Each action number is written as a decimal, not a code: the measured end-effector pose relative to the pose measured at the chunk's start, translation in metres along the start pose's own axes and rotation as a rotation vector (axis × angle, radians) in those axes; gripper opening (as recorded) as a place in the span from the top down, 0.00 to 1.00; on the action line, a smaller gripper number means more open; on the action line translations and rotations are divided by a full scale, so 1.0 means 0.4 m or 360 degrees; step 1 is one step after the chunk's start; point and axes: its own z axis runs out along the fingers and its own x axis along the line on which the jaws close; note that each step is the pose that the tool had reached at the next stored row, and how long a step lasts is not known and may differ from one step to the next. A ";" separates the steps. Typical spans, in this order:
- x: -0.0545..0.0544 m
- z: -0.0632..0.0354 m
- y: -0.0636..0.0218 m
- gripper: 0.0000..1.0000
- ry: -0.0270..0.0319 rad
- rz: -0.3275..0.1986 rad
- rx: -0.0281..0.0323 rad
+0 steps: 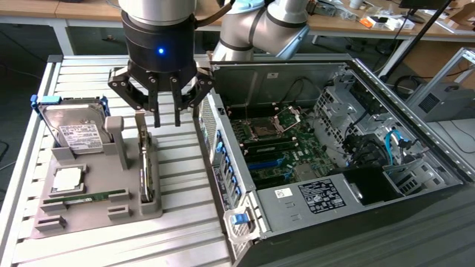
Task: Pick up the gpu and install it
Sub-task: 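Pick up the gpu and move the gpu toward the slot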
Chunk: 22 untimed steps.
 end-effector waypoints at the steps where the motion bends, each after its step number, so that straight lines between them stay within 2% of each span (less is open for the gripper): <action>1: 0.000 0.000 0.000 0.64 0.00000 0.0000 -0.00001; 22: 0.000 0.012 0.000 0.64 0.00000 0.0000 0.00000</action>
